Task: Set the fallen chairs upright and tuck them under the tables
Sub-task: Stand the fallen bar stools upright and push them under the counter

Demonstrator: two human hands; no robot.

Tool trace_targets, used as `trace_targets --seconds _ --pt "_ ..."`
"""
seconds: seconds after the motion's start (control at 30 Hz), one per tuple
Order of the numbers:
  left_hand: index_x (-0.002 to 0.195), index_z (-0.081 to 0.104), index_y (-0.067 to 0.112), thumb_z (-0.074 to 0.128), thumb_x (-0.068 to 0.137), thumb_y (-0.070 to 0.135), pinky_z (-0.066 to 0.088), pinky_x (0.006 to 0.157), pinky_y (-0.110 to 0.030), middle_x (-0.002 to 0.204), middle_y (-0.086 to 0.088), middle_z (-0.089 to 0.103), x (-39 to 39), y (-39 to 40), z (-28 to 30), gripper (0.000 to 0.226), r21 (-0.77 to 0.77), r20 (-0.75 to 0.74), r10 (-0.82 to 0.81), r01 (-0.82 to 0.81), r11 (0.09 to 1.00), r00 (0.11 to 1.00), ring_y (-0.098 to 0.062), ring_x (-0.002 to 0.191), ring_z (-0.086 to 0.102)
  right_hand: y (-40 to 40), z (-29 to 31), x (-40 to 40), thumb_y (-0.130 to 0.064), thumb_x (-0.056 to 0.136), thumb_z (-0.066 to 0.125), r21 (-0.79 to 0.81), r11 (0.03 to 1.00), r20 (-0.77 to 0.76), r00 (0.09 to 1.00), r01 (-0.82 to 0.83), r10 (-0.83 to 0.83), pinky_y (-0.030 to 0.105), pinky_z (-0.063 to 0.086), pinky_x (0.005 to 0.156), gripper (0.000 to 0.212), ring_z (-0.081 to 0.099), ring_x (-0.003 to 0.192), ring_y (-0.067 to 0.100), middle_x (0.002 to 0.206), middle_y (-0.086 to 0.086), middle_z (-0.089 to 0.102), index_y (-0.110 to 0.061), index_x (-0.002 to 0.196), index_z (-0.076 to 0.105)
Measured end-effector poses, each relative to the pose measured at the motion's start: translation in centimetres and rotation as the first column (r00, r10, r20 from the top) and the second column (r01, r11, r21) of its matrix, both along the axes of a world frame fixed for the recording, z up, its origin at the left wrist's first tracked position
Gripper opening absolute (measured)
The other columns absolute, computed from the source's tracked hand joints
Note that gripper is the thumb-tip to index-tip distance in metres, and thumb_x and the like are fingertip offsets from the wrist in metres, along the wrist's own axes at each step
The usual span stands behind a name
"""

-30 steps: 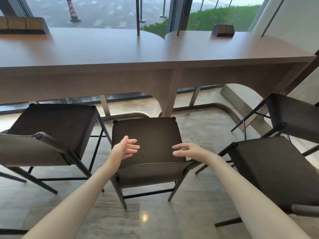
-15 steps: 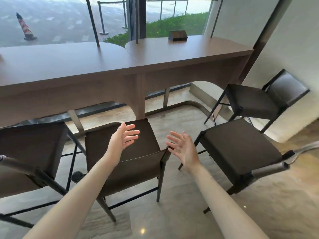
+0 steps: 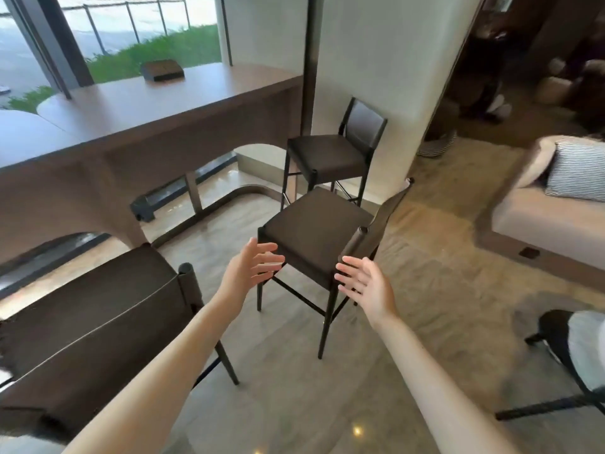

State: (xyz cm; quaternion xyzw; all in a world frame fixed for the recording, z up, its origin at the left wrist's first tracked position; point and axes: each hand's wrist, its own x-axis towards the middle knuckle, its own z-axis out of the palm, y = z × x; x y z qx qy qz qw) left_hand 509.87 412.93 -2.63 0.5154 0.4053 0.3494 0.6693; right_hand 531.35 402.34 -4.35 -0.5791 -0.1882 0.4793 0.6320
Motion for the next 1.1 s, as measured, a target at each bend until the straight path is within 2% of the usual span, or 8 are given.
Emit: trace_targets --seconds 0.1,0.27,0.57,0.83,1.1 --pt "0.111 0.066 0.012 0.031 0.101 0.046 0.049 0.094 -0.039 0.103 -0.011 0.073 3.7 -2.1 0.0 0.049 -0.01 -0.006 -0.063 0.063 0.998 0.998 -0.027 0.099 0.068 -3.6 -0.2 3.1 -0.031 0.102 0.038 -0.006 0.996 0.001 0.996 0.09 -0.09 0.043 0.05 0.094 0.038 0.066 0.099 0.028 0.112 0.015 0.07 -0.008 0.112 0.067" --pt "0.113 0.065 0.01 0.03 0.101 0.045 0.05 0.093 -0.037 0.105 -0.014 0.072 8.3 -5.1 -0.1 0.051 -0.012 0.004 -0.138 0.138 0.99 0.99 -0.03 0.102 0.066 -8.0 -0.5 6.5 -0.03 0.102 0.039 0.0 0.984 0.001 0.984 0.178 -0.178 0.045 0.05 0.095 0.038 0.067 0.1 0.03 0.107 0.014 0.071 -0.007 0.111 0.067" --pt "0.112 0.064 0.011 0.026 0.103 0.043 0.048 0.097 -0.04 0.108 -0.015 0.07 14.8 -7.4 -0.2 0.051 -0.017 -0.005 -0.238 0.237 0.971 0.971 -0.03 0.104 0.065 -12.2 -1.0 11.2 -0.031 0.102 0.039 -0.029 0.953 -0.002 0.954 0.301 -0.301 0.041 0.052 0.087 0.036 0.068 0.097 0.028 0.106 0.012 0.071 -0.011 0.105 0.069" --pt "0.114 0.064 0.008 0.025 0.103 0.042 0.047 0.098 -0.042 0.107 -0.017 0.07 21.0 -4.5 -0.3 0.053 -0.035 0.023 -0.278 0.279 0.96 0.96 -0.032 0.106 0.064 -10.5 -1.6 15.9 -0.029 0.101 0.038 -0.036 0.937 -0.039 0.936 0.348 -0.35 0.04 0.051 0.087 0.035 0.066 0.092 0.028 0.103 0.011 0.071 -0.011 0.101 0.068" --pt "0.118 0.062 0.007 0.026 0.102 0.043 0.048 0.096 -0.041 0.109 -0.016 0.07 29.7 3.4 -0.6 0.054 0.023 0.085 -0.334 0.333 0.943 0.939 -0.03 0.105 0.066 -3.3 -1.6 24.2 -0.028 0.101 0.04 -0.014 0.924 -0.028 0.924 0.381 -0.382 0.042 0.052 0.087 0.034 0.067 0.093 0.029 0.104 0.014 0.071 -0.008 0.104 0.068"
